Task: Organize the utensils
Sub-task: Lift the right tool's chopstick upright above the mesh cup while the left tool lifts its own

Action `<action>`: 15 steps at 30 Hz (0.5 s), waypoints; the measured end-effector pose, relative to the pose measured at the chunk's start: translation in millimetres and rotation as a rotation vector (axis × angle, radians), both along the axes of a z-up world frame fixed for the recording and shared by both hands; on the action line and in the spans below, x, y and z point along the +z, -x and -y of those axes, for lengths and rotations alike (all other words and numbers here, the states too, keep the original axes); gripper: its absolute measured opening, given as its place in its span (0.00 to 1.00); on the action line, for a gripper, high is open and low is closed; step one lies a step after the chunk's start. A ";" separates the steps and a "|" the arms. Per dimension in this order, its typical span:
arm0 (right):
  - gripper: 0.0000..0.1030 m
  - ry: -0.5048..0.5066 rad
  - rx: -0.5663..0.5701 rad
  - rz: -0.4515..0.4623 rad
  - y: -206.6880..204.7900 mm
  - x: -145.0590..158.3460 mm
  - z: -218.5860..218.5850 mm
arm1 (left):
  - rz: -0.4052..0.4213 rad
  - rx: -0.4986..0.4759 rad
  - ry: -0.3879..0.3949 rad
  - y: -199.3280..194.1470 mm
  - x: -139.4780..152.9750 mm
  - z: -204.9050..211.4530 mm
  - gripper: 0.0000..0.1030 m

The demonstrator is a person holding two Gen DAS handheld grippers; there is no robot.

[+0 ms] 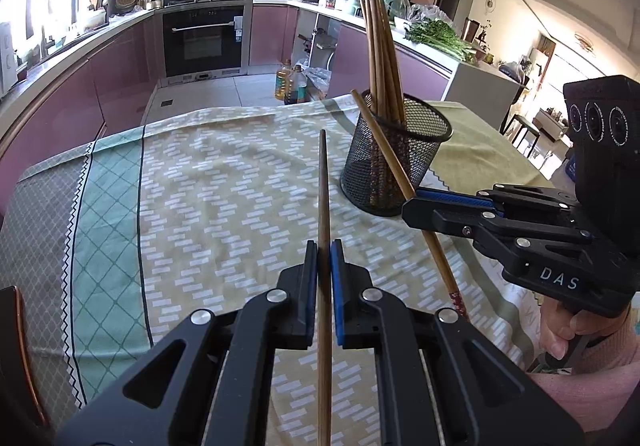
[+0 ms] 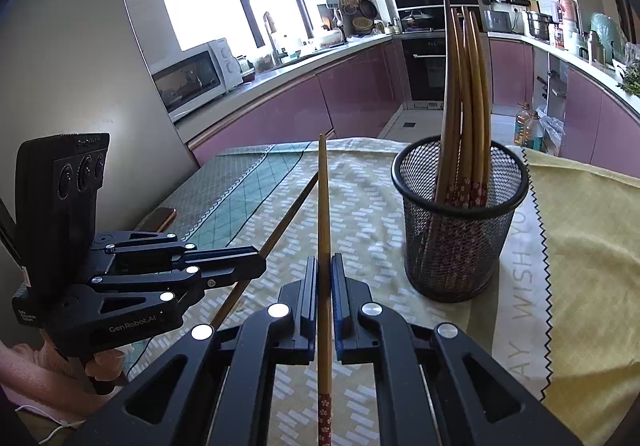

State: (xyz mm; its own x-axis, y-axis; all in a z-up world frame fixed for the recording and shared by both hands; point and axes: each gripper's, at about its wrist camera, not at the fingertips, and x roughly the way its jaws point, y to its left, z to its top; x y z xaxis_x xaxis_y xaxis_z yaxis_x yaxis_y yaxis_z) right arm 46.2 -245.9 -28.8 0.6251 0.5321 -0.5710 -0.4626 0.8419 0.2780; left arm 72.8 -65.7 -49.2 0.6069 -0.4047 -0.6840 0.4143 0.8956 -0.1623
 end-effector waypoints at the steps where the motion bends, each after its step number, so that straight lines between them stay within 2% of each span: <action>1: 0.06 -0.001 -0.002 0.007 0.5 2.2 1.1 | 0.001 -0.004 0.009 0.3 2.5 -0.5 0.07; 15: 0.06 -0.029 -0.037 0.095 5.2 28.4 21.6 | 0.060 -0.058 0.094 6.0 38.3 -2.7 0.07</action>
